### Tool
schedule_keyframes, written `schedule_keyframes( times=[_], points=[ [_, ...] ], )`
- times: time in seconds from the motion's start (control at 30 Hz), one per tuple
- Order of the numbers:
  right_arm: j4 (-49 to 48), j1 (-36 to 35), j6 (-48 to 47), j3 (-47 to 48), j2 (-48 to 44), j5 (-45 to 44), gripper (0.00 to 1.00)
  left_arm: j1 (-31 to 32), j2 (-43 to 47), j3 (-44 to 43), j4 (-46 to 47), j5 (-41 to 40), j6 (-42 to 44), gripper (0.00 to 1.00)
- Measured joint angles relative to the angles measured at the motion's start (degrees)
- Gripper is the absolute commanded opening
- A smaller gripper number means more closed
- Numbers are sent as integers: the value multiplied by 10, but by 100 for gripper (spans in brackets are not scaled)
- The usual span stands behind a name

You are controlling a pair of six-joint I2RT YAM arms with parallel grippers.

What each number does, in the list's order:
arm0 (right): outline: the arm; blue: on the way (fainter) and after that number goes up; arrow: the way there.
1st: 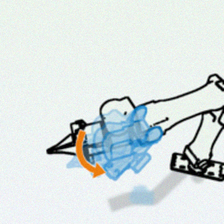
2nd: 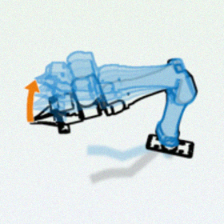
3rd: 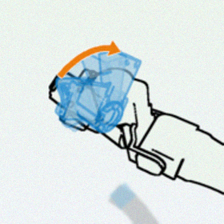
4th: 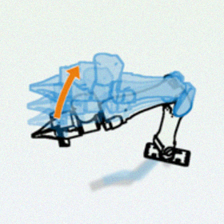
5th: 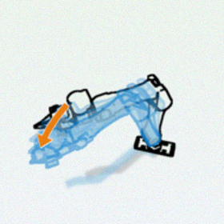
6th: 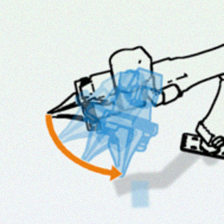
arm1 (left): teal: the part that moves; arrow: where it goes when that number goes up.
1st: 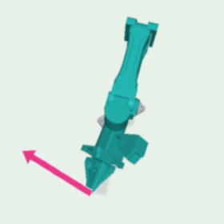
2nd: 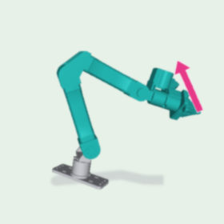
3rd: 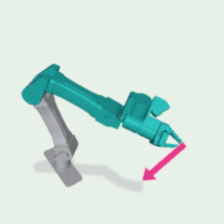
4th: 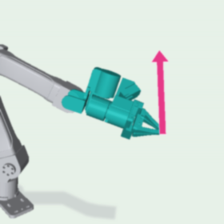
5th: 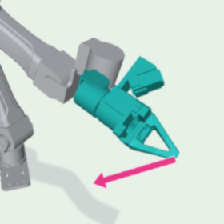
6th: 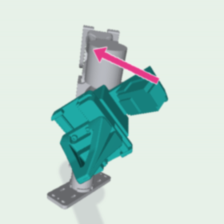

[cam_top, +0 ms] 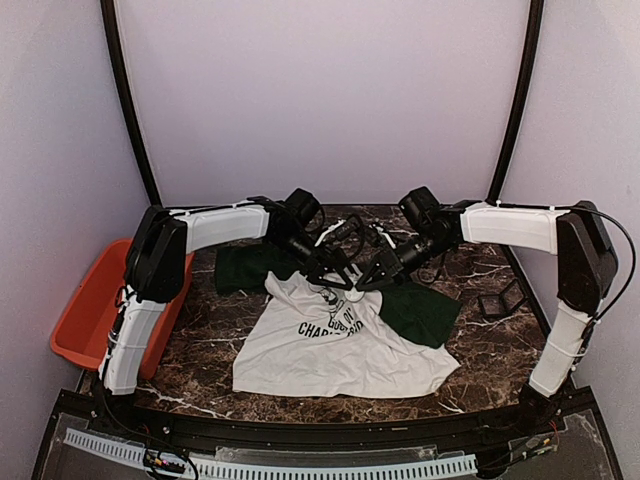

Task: Pin the brooch onto the clothing
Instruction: Cross the brooch on the flattened clothing.

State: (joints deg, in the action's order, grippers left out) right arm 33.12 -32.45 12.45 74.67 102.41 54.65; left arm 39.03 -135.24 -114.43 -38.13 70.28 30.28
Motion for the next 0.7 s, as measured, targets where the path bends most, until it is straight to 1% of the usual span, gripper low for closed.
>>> schedule_keyframes(
  times=[0.27, 0.57, 0.7],
  points=[
    [7, 0, 0, 0, 0, 0, 0, 1, -7, -15, -25, -5, 16, 63],
    [8, 0, 1, 0, 0, 0, 0, 1, -9, -16, -27, 2, 19, 62],
    [8, 2, 1, 0, 0, 0, 0, 2, -9, -16, -27, 4, 19, 60]
  ],
)
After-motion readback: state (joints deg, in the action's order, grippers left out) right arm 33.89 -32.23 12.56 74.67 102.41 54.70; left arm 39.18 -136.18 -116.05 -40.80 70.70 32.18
